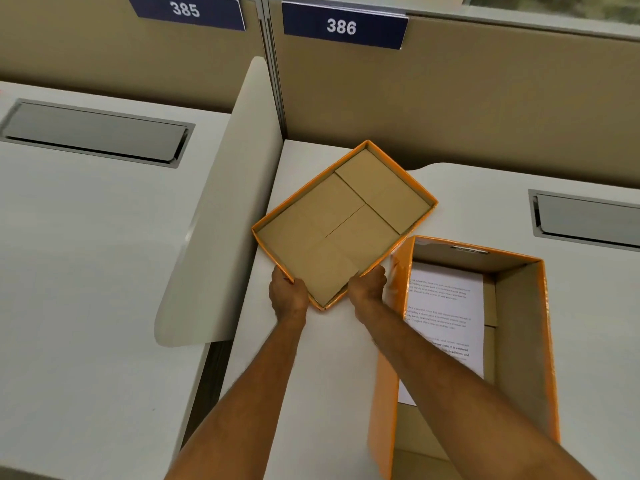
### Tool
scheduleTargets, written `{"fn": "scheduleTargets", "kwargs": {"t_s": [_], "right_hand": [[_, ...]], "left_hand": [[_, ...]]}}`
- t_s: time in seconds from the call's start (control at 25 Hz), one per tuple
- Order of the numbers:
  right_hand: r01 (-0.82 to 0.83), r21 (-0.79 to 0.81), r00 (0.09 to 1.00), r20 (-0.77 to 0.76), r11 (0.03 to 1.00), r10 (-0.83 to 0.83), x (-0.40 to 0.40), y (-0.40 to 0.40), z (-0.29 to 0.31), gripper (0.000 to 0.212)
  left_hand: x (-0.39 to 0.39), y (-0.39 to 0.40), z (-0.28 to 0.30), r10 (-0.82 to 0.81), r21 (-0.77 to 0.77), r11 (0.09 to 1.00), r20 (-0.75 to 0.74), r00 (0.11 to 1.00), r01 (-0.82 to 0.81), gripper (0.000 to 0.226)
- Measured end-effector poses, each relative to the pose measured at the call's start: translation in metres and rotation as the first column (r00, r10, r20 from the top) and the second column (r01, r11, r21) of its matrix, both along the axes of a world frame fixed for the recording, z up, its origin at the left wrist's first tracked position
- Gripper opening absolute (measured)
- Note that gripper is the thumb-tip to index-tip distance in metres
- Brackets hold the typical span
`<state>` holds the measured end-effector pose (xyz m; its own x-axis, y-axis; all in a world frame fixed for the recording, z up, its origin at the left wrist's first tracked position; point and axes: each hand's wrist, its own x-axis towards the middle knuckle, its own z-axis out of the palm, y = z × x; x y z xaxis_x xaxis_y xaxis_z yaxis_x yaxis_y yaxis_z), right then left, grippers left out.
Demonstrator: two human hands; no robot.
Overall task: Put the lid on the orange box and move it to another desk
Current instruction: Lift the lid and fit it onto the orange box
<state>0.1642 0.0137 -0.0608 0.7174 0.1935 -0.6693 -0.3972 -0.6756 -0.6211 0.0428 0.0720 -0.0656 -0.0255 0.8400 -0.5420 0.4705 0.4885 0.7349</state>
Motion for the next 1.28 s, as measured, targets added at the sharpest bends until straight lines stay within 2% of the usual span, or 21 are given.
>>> {"fn": "scheduleTargets", "kwargs": {"t_s": [0.16, 0.32, 0.48, 0.64, 0.8, 0.92, 1.0, 1.08, 1.12, 1.2, 1.28], "right_hand": [[0.022, 0.02, 1.0, 0.002, 1.0, -0.022, 0.002, 0.002, 0.011, 0.055], [-0.014, 0.055, 1.0, 0.006, 0.998, 0.013, 0.004, -0.001, 0.033, 0.045], [-0.011, 0.151, 1.0, 0.026, 0.988, 0.007, 0.004, -0.005, 0.063, 0.054], [0.016, 0.284, 1.0, -0.012, 0.959, -0.014, 0.005, -0.016, 0.099, 0.06], [0.042, 0.431, 0.998, -0.065, 0.901, -0.015, 0.011, -0.038, 0.134, 0.045], [0.07, 0.532, 0.994, -0.107, 0.844, -0.015, 0.016, -0.062, 0.166, 0.045], [0.061, 0.594, 0.996, -0.089, 0.802, -0.009, 0.019, -0.082, 0.186, 0.048], [0.054, 0.636, 0.998, -0.063, 0.77, -0.018, 0.023, -0.103, 0.204, 0.047], [0.049, 0.657, 0.998, -0.05, 0.753, -0.022, 0.025, -0.115, 0.213, 0.046], [0.051, 0.712, 0.999, -0.038, 0.701, -0.034, 0.033, -0.144, 0.232, 0.047], [0.047, 0.756, 0.998, -0.018, 0.652, -0.052, 0.04, -0.174, 0.251, 0.05]], "left_hand": [[0.003, -0.004, 0.006, 0.098, -0.069, 0.993, 0.088, 0.991, -0.092, 0.042], [0.005, -0.008, 0.027, 0.21, -0.161, 0.97, 0.192, 0.959, -0.18, 0.039], [0.002, -0.017, 0.05, 0.284, -0.226, 0.948, 0.293, 0.913, -0.223, 0.045], [-0.002, -0.027, 0.075, 0.291, -0.206, 0.952, 0.387, 0.875, -0.225, 0.039], [-0.004, -0.043, 0.105, 0.214, -0.18, 0.973, 0.495, 0.842, -0.142, 0.044], [0.003, -0.064, 0.129, 0.123, -0.082, 0.992, 0.522, 0.844, -0.094, 0.042], [0.012, -0.081, 0.145, 0.025, 0.078, 0.995, 0.439, 0.898, -0.066, 0.046], [0.022, -0.097, 0.166, -0.121, 0.231, 0.97, 0.203, 0.972, 0.073, 0.057], [0.027, -0.105, 0.177, -0.212, 0.276, 0.942, 0.042, 0.976, 0.193, 0.058], [0.036, -0.122, 0.199, -0.367, 0.309, 0.855, -0.207, 0.907, 0.417, 0.052], [0.047, -0.143, 0.224, -0.468, 0.353, 0.768, -0.262, 0.844, 0.535, 0.05]]}}
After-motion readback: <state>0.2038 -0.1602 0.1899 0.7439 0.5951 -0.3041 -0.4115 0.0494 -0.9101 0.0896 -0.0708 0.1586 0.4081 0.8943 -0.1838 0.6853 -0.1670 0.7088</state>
